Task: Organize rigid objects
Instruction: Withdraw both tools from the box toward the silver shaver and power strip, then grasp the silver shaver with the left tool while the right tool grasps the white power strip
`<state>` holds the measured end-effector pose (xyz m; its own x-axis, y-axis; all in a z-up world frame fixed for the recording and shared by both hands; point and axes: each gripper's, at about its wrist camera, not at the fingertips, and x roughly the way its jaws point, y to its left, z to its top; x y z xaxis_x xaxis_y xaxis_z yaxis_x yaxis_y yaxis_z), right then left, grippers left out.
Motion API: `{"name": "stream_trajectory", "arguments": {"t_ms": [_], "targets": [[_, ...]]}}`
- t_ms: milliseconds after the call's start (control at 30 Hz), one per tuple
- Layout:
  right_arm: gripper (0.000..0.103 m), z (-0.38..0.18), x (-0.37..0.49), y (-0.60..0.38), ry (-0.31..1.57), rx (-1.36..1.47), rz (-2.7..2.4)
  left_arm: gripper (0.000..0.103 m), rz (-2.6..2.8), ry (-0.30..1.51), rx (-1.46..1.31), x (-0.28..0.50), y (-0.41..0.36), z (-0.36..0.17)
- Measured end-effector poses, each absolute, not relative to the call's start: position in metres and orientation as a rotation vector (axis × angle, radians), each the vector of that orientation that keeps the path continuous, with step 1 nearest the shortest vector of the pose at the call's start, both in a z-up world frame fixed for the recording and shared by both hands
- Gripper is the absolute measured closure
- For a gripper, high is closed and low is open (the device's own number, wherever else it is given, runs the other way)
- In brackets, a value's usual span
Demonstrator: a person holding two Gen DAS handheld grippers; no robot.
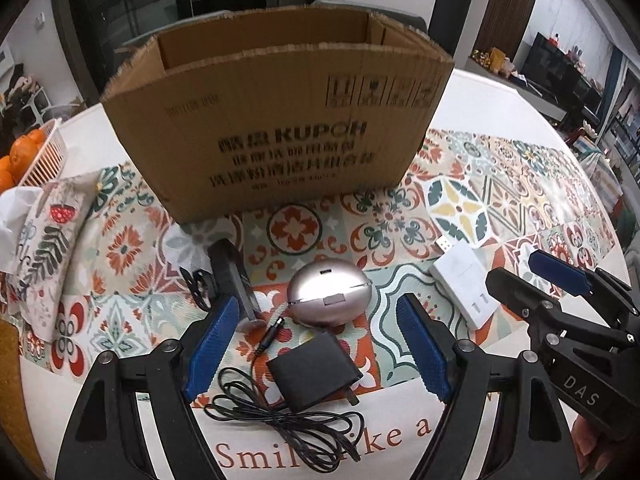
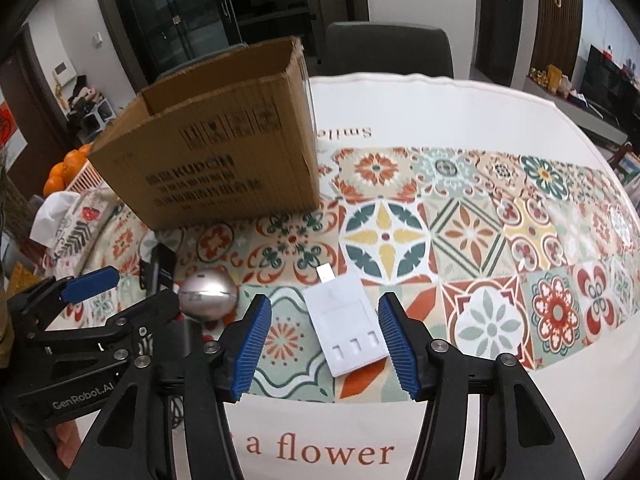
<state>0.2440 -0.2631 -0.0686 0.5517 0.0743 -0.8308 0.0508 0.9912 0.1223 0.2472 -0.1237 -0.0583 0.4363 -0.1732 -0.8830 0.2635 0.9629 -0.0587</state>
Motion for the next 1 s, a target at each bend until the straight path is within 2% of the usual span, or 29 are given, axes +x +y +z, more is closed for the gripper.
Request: {"name": "stream_trajectory", "arguments": {"t_ms": [567, 1000], "targets": [[0.037, -0.116, 0.258, -0.269, 1.128, 0.130, 0.013, 0.022, -0.259, 1.171, 0.133, 0.265, -0.137, -0.098], [0.036, -0.136, 0.271, -0.270, 1.159, 0.120, 0.024, 0.022, -0.237, 1.216, 0.141, 0.279, -0.147, -0.121]]}}
